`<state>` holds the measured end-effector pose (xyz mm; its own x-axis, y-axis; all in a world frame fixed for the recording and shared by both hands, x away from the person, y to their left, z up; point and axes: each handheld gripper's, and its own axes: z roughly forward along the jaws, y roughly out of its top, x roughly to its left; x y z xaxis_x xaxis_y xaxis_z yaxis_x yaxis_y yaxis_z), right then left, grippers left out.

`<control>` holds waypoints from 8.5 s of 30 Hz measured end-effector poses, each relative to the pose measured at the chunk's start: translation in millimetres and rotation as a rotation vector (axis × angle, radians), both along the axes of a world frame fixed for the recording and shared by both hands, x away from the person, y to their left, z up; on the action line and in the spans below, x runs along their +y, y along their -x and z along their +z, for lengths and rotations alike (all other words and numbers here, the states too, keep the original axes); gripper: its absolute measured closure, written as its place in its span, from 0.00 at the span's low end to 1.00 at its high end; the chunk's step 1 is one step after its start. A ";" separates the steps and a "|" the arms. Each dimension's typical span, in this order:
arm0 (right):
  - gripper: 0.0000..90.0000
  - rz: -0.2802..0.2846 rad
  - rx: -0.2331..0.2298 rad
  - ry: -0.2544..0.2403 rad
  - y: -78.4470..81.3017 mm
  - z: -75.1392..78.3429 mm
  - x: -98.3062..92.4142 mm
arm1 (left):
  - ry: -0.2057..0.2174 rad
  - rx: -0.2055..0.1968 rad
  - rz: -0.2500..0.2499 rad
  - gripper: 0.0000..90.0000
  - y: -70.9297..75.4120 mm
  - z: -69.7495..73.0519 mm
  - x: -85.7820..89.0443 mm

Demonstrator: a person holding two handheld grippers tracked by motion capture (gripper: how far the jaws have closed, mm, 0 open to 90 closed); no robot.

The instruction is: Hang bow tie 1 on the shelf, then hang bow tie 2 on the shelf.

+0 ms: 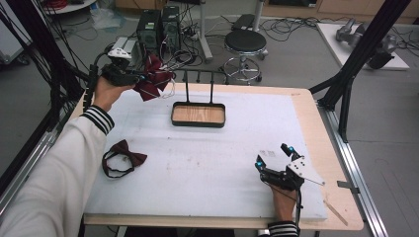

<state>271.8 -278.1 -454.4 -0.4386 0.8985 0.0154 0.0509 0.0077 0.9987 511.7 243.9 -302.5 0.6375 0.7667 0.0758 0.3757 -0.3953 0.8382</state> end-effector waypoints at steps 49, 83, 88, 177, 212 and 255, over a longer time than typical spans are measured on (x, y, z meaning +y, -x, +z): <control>0.03 -0.002 -0.001 0.001 0.0 0.0 0.0 | 0.206 -0.194 -0.105 0.18 41.4 -9.0 8.7; 0.03 -0.014 -0.001 -0.006 0.7 -0.2 -0.2 | 0.319 -0.323 -0.075 0.18 146.2 -77.0 62.5; 0.03 -0.016 -0.004 -0.005 0.8 -0.2 0.0 | 0.329 -0.317 -0.064 0.18 148.7 -83.5 65.4; 0.03 -0.013 -0.009 -0.006 1.1 -0.3 -0.3 | -0.285 0.141 -0.376 0.24 131.8 -99.1 55.6; 0.03 -0.015 -0.006 -0.013 1.2 -0.3 -0.5 | -0.358 0.235 -0.516 0.41 115.2 -120.0 55.3; 0.03 -0.013 -0.007 -0.012 1.3 -0.4 -0.4 | -0.146 0.177 -0.270 0.89 121.7 -86.4 43.1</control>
